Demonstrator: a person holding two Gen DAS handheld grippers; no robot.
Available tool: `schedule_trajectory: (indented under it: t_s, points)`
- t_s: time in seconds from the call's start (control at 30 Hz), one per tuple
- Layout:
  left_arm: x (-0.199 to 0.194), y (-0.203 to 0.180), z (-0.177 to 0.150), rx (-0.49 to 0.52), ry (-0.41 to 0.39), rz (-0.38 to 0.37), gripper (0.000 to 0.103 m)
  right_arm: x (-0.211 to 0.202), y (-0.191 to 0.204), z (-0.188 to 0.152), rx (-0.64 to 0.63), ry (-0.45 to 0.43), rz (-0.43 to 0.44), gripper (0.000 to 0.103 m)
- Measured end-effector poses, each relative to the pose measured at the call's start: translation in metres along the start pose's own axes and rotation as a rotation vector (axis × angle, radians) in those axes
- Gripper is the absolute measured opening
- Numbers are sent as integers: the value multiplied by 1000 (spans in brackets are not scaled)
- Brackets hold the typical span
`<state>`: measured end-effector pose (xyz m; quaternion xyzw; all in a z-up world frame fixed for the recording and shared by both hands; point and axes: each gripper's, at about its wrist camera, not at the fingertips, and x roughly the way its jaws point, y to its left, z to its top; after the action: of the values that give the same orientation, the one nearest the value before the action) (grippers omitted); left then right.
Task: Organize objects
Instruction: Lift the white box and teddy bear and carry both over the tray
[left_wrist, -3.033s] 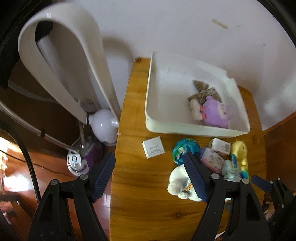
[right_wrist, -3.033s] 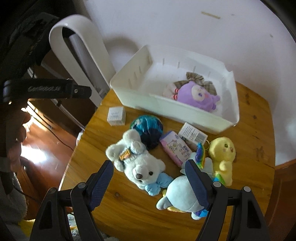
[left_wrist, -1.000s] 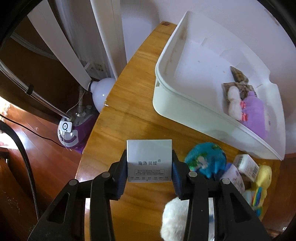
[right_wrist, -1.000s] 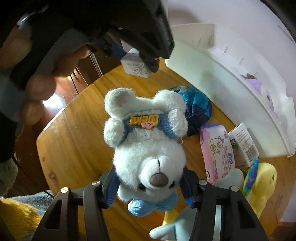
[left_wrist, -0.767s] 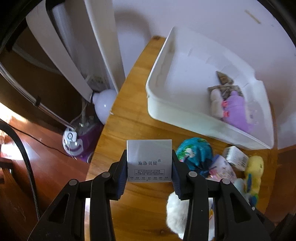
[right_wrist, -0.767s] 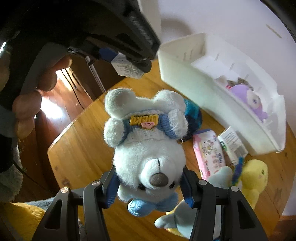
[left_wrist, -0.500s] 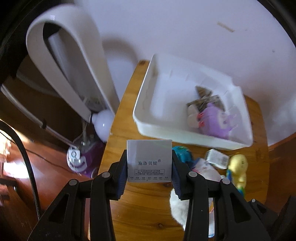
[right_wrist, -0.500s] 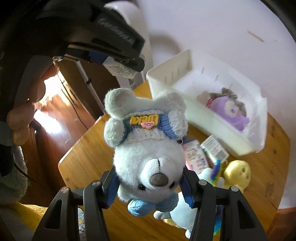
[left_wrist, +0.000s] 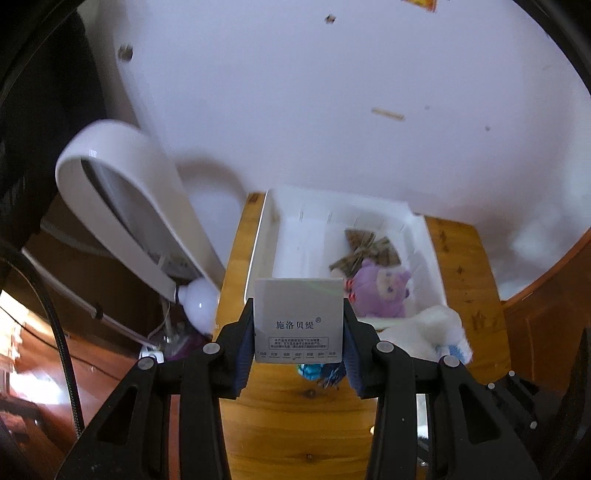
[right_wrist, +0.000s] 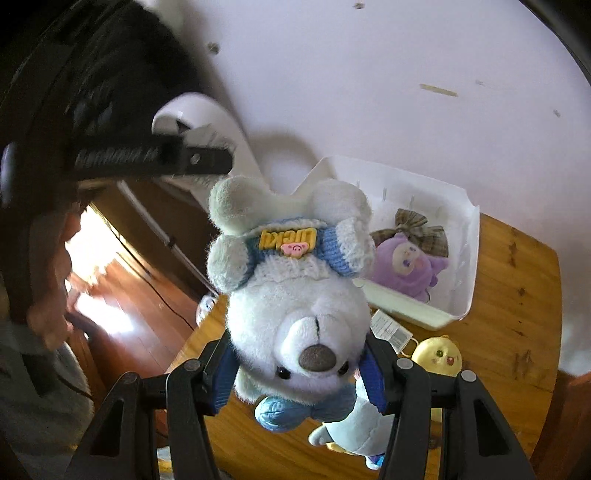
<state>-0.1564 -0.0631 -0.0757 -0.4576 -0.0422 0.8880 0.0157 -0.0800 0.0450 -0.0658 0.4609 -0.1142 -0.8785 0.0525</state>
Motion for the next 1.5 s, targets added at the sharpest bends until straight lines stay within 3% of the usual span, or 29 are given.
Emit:
schedule_trajectory:
  t_s: [0.37, 0.7, 1.2, 1.5]
  points:
    - [-15, -23, 36, 84, -74, -13, 45, -38, -24, 77, 73, -92, -22, 58]
    - [5, -34, 63, 101, -79, -9, 45, -22, -48, 133, 128, -108, -86, 58]
    - [52, -36, 88, 115, -8, -1, 45, 28, -83, 150, 211, -50, -98, 58]
    - [76, -42, 85, 122, 38, 14, 45, 55, -95, 152, 236, -12, -100, 58]
